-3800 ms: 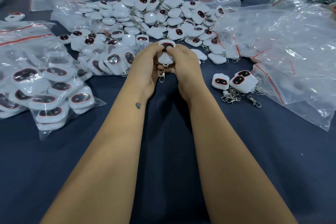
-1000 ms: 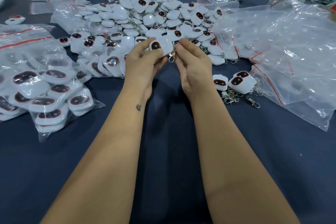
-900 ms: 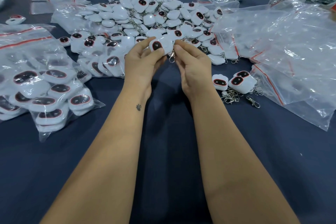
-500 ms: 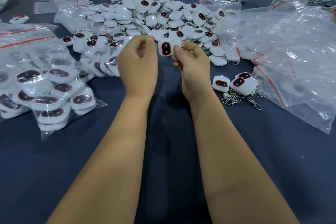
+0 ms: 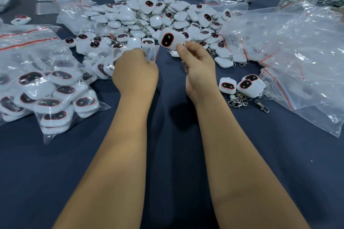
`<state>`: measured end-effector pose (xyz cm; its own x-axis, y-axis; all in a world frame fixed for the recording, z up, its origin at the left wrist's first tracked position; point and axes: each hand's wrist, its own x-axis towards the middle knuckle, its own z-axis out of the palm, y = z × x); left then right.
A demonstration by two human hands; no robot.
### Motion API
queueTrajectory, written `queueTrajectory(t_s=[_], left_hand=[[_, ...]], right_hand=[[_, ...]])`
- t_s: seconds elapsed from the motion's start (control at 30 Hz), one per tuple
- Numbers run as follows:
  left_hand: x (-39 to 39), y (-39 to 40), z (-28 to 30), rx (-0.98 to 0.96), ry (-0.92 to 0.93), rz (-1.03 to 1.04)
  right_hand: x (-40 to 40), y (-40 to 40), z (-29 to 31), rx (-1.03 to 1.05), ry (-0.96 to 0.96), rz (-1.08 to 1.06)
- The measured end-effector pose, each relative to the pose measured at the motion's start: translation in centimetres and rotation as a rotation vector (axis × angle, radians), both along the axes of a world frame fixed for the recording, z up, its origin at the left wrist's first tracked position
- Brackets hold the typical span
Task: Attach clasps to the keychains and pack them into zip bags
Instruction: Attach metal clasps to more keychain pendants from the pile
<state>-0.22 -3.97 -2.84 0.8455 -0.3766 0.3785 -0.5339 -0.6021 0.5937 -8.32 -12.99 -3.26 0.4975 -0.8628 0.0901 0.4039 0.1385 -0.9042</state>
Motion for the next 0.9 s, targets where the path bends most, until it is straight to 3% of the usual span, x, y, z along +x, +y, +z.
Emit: queueTrajectory(t_s=[0.27, 0.53, 0.73, 0.9], left_hand=[[-1.0, -0.9, 0.1, -0.226, 0.228, -0.134], [-0.8, -0.9, 0.6, -0.736, 0.550, -0.142], [-1.0, -0.6, 1.0, -0.869, 0.444, -0.172], [-1.6, -0.7, 0.8, -0.737, 0.200, -0.232]], right_hand=[[0.1, 0.7, 0.6, 0.129, -0.163, 0.172], [0.6, 0.9, 0.1, -0.052, 0.120, 0.145], [0.9, 1.0, -0.4, -0.263, 0.457, 0.054], [0.7, 1.4, -0.2, -0.375, 0.457, 0.022]])
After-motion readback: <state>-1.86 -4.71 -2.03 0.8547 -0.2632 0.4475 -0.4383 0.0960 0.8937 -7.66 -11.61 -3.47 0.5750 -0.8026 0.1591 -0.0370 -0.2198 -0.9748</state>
